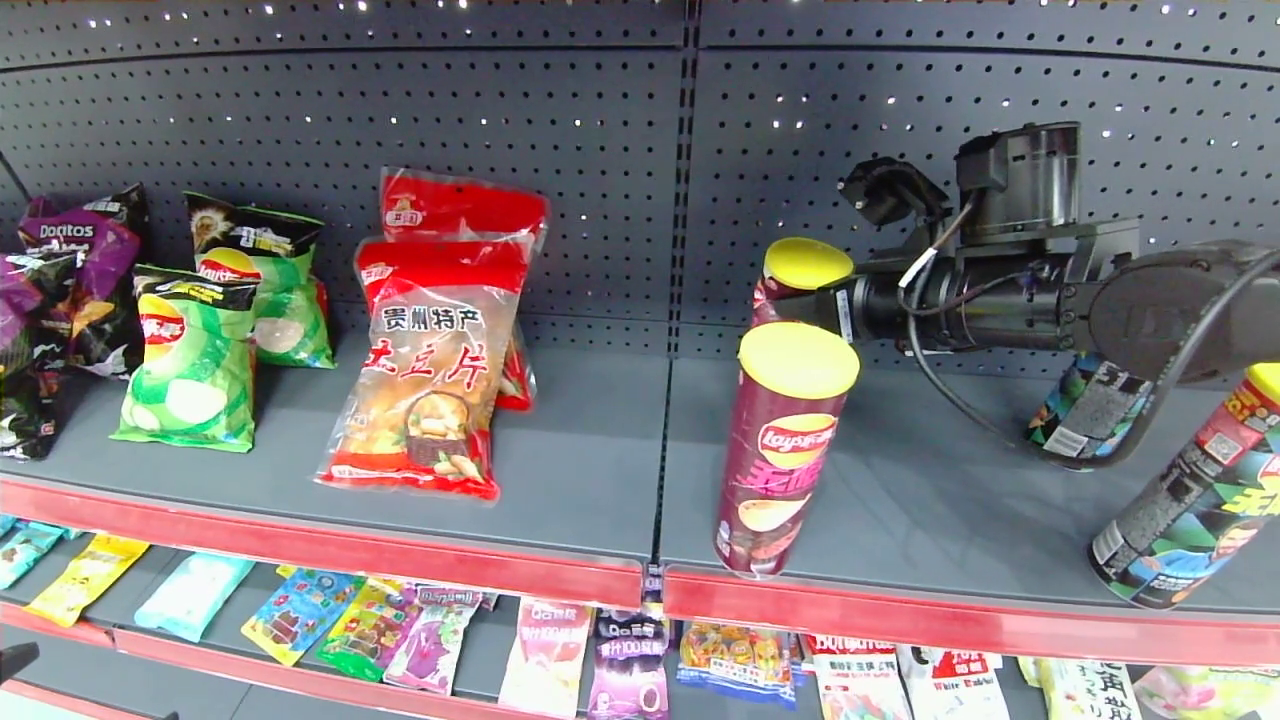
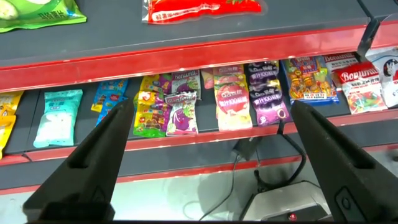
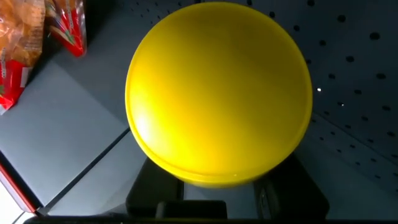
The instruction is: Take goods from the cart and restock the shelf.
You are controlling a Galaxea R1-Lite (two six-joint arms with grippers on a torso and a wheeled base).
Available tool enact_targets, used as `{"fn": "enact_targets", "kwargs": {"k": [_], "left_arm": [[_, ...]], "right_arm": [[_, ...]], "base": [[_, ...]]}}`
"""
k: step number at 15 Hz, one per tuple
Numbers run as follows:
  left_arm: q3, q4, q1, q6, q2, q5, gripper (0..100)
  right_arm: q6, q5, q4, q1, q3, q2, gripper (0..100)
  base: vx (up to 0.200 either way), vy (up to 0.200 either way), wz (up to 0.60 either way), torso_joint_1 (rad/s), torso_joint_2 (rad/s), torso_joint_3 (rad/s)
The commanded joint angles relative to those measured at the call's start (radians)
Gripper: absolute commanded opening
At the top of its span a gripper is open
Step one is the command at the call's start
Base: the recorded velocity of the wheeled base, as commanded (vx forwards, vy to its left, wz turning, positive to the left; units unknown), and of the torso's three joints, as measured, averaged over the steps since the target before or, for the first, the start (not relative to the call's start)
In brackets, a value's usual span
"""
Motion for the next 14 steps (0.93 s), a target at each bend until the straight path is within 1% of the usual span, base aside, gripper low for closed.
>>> {"fn": "enact_targets", "kwargs": {"k": [1, 4, 5, 14], "left_arm": [[-0.001, 0.000, 0.000, 0.000, 0.002, 0.000, 100], [-0.003, 0.000, 0.000, 0.000, 0.004, 0.000, 100], [-0.003, 0.000, 0.000, 0.000, 0.004, 0.000, 100], [-0.004, 0.000, 0.000, 0.000, 0.005, 0.000, 100]], "right_arm": [[0.001, 0.001, 0.001, 0.001, 0.001, 0.000, 0], [-0.001, 0.001, 0.001, 0.001, 0.001, 0.002, 0], [-0.001, 0.001, 0.001, 0.001, 0.003, 0.002, 100], [0.004, -0.006, 0.000, 0.001, 0.018, -0.033, 100]], "base": [[0.000, 0.000, 0.00, 0.000, 0.00, 0.000], [0.000, 0.000, 0.00, 0.000, 0.00, 0.000], [0.000, 0.000, 0.00, 0.000, 0.00, 0.000], [0.000, 0.000, 0.00, 0.000, 0.00, 0.000]]}}
